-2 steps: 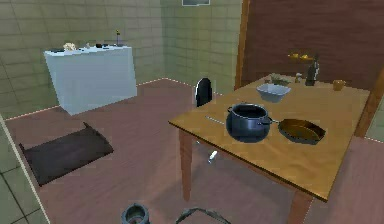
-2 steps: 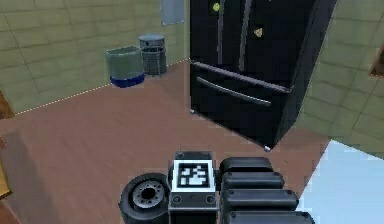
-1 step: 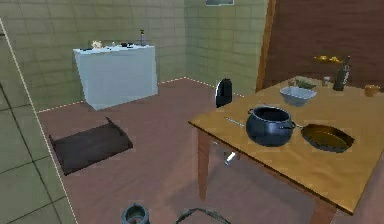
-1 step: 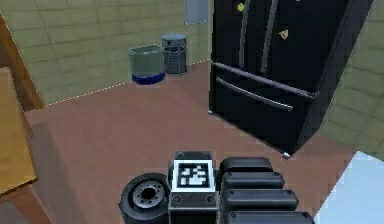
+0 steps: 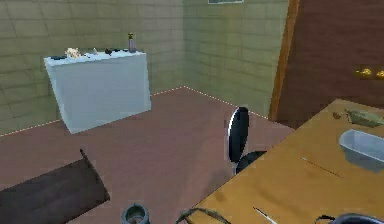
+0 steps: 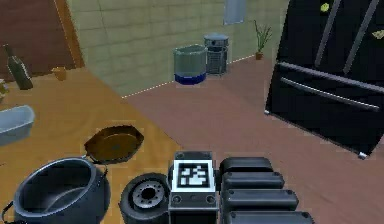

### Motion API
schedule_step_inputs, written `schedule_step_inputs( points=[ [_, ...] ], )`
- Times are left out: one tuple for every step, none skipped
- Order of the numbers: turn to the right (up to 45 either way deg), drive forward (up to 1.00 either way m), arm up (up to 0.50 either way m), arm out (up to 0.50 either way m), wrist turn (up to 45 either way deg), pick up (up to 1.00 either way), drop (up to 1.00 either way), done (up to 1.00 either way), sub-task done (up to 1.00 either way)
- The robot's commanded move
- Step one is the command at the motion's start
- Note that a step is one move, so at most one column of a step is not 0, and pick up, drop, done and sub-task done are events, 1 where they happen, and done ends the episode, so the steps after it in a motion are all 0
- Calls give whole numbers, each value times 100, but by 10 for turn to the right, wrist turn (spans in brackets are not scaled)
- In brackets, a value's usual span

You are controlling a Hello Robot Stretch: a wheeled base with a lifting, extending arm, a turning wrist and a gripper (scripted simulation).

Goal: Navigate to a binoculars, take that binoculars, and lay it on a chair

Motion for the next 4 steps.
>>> schedule_step_inputs(
  points=[
    [-390,0,0,0,0,0,0,0,0],
    [0,75,0,0,0,0,0,0,0],
    [450,0,0,0,0,0,0,0,0],
    [150,0,0,0,0,0,0,0,0]
  ],
)
